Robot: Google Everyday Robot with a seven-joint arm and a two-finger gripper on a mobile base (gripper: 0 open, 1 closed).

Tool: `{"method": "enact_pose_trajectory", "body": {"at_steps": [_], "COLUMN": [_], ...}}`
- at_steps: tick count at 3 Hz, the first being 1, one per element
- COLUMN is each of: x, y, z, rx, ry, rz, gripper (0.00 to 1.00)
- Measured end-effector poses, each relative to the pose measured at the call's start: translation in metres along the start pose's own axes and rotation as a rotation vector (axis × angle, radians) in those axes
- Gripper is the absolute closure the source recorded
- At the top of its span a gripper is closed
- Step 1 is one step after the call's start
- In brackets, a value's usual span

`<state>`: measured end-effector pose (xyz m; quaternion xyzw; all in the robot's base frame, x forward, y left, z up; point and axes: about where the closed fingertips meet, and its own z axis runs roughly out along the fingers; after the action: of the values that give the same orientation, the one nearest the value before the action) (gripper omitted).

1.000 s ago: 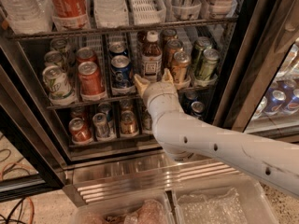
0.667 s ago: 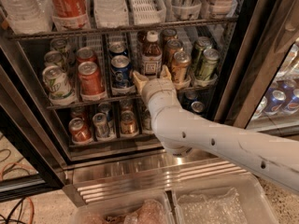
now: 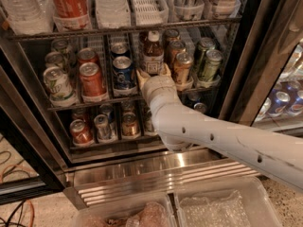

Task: Pick blue plastic bottle from middle shelf of fridge

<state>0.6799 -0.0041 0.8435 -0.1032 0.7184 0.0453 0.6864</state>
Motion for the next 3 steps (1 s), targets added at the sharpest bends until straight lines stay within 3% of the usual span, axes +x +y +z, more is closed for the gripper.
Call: {"method": "enact_pose_trajectory", "body": {"at_steps": [3], "x": [0.0026], "y": [0.0020], "z": [0.0007], "rx": [-0.005], "ry": [0.005], "rz": [0.000], "gripper": [1.00]}}
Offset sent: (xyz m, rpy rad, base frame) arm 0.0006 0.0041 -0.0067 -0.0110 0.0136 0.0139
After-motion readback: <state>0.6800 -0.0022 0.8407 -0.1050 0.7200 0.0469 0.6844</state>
